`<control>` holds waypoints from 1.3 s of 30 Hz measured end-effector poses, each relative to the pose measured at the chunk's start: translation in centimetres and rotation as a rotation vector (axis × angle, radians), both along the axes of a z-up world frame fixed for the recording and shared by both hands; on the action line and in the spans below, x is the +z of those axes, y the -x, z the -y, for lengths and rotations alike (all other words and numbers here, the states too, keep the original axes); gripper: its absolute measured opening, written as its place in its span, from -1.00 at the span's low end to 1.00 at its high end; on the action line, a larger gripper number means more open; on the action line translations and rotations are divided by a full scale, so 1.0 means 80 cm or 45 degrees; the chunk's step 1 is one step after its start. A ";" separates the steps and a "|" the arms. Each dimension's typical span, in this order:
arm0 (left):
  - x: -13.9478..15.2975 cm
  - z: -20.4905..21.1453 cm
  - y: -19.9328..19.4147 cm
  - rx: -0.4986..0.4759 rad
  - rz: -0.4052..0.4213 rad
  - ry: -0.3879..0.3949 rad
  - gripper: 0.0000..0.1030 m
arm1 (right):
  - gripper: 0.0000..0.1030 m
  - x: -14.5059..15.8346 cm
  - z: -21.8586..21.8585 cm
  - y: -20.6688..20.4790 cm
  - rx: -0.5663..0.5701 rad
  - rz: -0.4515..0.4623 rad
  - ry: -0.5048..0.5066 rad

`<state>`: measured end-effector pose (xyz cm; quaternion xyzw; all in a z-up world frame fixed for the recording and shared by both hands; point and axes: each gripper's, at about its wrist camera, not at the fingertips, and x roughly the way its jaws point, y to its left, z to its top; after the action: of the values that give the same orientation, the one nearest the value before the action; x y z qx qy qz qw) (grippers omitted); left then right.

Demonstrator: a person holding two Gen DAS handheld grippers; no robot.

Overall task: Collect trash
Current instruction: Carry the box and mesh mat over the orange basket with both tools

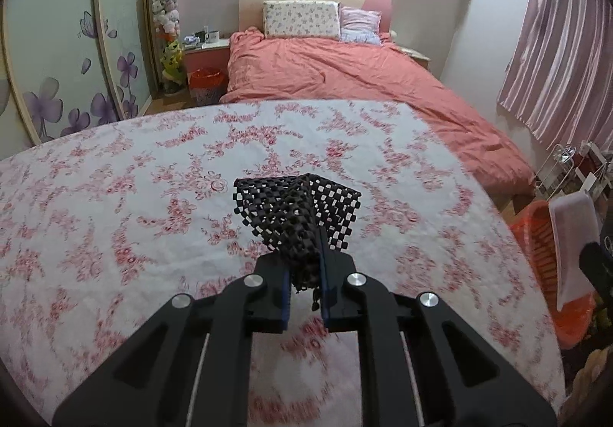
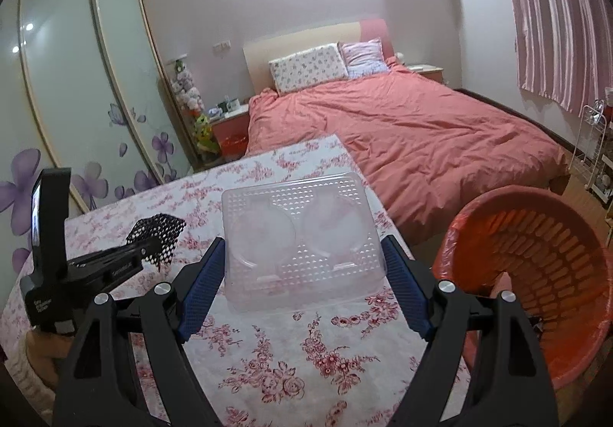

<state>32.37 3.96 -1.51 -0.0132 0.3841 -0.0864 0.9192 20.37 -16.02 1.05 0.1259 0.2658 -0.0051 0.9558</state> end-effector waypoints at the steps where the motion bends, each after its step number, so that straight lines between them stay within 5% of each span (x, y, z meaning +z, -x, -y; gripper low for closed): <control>1: 0.005 0.000 0.006 -0.004 0.009 0.007 -0.76 | 0.55 0.005 0.001 0.007 -0.009 0.016 -0.002; 21: 0.112 0.058 0.156 -0.217 0.187 0.144 -0.76 | 0.55 0.062 0.033 0.122 -0.203 0.241 0.098; 39: 0.128 0.206 0.203 -0.507 0.182 0.211 -0.76 | 0.56 0.046 0.125 0.166 -0.430 0.273 0.074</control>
<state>16.13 -12.54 8.70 -0.0064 0.3045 -0.2980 0.9047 7.10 -26.02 4.76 0.1408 0.1373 -0.1596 0.9674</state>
